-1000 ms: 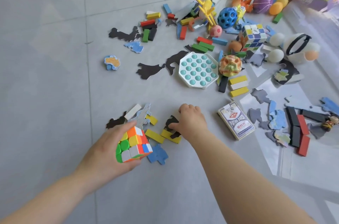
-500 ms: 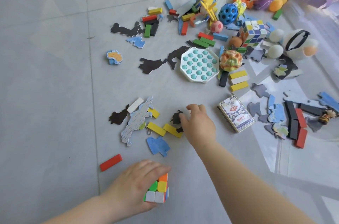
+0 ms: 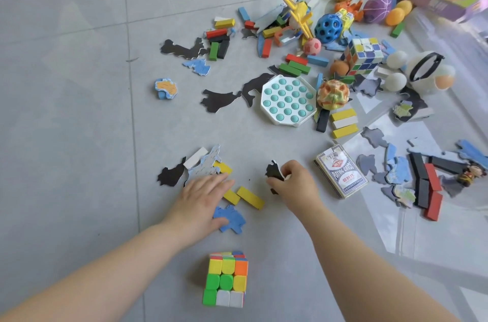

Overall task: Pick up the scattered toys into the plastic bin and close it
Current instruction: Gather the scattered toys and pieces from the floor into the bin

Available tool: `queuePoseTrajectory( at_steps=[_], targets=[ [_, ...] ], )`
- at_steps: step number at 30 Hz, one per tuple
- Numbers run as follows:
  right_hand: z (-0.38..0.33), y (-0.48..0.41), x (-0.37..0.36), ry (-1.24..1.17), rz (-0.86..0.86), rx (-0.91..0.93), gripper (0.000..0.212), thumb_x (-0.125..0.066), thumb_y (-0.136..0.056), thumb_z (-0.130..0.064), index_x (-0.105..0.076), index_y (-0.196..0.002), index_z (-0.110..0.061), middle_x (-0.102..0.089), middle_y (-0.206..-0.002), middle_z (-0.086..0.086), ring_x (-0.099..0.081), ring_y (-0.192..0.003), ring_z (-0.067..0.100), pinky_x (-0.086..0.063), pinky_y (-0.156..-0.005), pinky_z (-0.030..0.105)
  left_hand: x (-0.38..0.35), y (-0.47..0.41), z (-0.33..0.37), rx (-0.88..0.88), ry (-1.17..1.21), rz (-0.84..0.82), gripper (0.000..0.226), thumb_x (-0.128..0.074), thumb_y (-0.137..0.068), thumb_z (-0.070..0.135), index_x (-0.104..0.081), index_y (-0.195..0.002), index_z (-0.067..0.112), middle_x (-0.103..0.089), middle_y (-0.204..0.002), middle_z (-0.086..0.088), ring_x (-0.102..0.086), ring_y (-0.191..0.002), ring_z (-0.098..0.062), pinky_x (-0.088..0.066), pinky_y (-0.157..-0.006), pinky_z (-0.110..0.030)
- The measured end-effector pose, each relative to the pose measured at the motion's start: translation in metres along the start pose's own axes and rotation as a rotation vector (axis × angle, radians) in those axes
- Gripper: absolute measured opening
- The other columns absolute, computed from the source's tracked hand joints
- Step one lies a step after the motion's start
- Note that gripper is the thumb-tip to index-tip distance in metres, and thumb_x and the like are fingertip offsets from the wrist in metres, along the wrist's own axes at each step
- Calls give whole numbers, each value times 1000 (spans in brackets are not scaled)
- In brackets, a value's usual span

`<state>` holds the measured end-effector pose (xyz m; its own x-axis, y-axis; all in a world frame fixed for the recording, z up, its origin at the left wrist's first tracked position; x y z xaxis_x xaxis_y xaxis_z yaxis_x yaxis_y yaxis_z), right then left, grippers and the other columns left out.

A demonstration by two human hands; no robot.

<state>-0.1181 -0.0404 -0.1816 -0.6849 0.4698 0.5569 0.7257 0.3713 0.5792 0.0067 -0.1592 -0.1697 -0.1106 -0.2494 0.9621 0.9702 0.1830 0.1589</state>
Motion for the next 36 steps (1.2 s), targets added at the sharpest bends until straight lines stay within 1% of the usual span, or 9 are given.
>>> queuePoseTrajectory(
  at_steps=[3, 10, 12, 15, 20, 22, 26, 29, 36],
  targets=[
    [-10, 6, -7, -41, -83, 77, 24, -66, -80, -19, -42, -76, -20, -42, -68, -12, -44, -75, 18, -30, -53, 20, -6, -9, 4, -39, -33, -62, 95, -82, -19, 57, -50, -103, 24, -72, -99, 0, -42, -99, -13, -30, -86, -30],
    [-18, 21, -39, 485, -217, 188, 41, -59, -85, -32, -40, -118, -17, -61, -110, 7, -58, -100, 28, -33, -66, 26, -5, -11, 10, 30, -110, -24, 70, -84, -10, 56, -69, -72, 26, -64, -69, 9, -42, -83, -13, -27, -75, -26],
    [-19, 20, -41, 526, -219, 169, 29, -58, -85, -31, -38, -101, -17, -58, -101, 8, -56, -92, 30, -33, -57, 26, 1, -14, 9, 98, -124, -63, 64, -83, -32, 56, -65, -85, 25, -62, -85, 8, -50, -95, -14, -22, -80, -25],
    [-21, 18, -43, 552, -216, 148, 28, -57, -85, -28, -33, -91, -16, -46, -90, 2, -43, -80, 24, -23, -47, 22, -11, -20, 8, 158, -15, -271, 44, -65, -75, 43, -52, -112, 22, -47, -111, 5, -36, -120, -16, -16, -95, -25],
    [-22, 29, -42, 587, -107, 272, 22, -49, -91, -28, -29, -91, -19, -45, -111, 7, -48, -82, 31, -17, -46, 22, -16, -16, 13, 127, 18, -302, 29, -57, -84, 34, -54, -108, 18, -51, -102, 6, -44, -116, -18, -24, -84, -26],
    [-20, 30, -41, 576, -101, 288, 19, -45, -92, -25, -28, -90, -18, -49, -118, 7, -50, -85, 31, -17, -46, 22, -14, -9, 10, 128, 65, -242, 26, -59, -83, 34, -56, -102, 16, -42, -89, 9, -46, -113, -17, -17, -74, -23],
    [-16, 29, -41, 522, -136, 265, 14, -45, -91, -20, -36, -101, -18, -55, -121, 6, -57, -99, 30, -31, -57, 28, -12, 3, 16, 129, 158, -204, 14, -63, -81, 32, -49, -79, 28, -50, -107, 8, -48, -111, -16, -20, -76, -20],
    [-10, 31, -34, 448, -121, 234, 38, -46, -91, -22, -40, -129, -18, -54, -127, 2, -56, -110, 25, -42, -77, 29, -12, 4, 21, 168, 148, -252, 43, -60, -83, 33, -24, -59, 31, -36, -75, 15, -51, -108, -16, -23, -72, -21],
    [25, 27, 59, 52, 256, 86, 21, -62, -85, -25, -62, -101, -11, -52, -104, -3, -54, -97, 19, -25, -63, 24, -12, -4, 21, 267, 158, -298, 47, -61, -82, 31, -21, -58, 31, -33, -63, 16, -47, -87, -18, -21, -50, -10]
  ],
)
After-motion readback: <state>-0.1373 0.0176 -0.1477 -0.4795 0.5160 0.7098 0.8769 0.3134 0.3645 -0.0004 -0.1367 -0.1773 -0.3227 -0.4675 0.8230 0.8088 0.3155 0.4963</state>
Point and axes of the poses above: each hand's wrist, its own y-axis away from the middle knuckle, its own x-axis out of the back of the hand, z = x × y, the point moved 7 cm from there along -y, towards the middle knuckle
